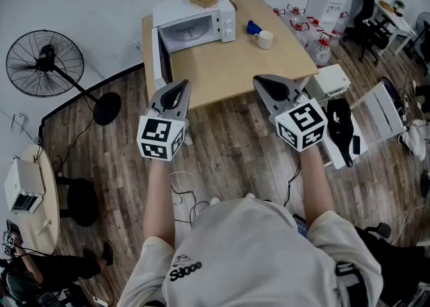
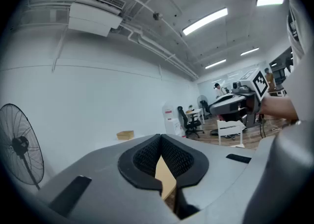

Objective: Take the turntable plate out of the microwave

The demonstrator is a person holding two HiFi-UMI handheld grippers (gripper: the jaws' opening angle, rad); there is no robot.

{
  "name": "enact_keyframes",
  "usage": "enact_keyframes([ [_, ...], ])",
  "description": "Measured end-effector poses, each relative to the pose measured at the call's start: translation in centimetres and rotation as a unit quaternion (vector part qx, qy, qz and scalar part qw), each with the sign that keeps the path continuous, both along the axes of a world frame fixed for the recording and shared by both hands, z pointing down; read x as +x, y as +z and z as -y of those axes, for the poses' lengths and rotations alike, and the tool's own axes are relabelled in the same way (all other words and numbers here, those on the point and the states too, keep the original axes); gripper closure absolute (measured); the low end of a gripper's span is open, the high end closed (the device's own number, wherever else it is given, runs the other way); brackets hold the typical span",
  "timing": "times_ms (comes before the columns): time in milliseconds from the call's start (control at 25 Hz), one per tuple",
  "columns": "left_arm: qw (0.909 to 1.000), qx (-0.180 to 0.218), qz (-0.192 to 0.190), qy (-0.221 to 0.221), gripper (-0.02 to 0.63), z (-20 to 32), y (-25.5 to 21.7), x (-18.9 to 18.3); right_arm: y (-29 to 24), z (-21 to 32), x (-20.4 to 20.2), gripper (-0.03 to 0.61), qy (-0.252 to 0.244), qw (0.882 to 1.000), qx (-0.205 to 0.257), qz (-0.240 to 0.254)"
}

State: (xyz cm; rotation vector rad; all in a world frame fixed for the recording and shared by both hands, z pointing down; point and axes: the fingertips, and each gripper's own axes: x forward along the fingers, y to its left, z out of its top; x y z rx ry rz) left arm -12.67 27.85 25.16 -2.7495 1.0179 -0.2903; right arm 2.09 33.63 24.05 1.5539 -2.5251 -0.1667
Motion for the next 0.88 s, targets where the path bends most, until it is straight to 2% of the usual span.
enact_keyframes([
  [280, 0.9999, -0.007, 0.005, -0.013, 0.595, -0.3, 0.4, 2.2, 0.6, 0.2, 2.3, 0.572, -0.004, 1.0, -0.008, -0.014],
  [680, 0.9978, -0.022, 0.013, -0.061, 0.595, -1.7, 2.4, 4.0, 1.8, -0.4, 6.0, 0.572, -0.045, 0.998, -0.02, 0.025],
  [880, 0.9976, -0.018, 0.009, -0.066, 0.595, 0.8, 2.4, 5.2, 1.7, 2.0, 7.7, 0.572, -0.044, 0.998, -0.014, 0.035],
])
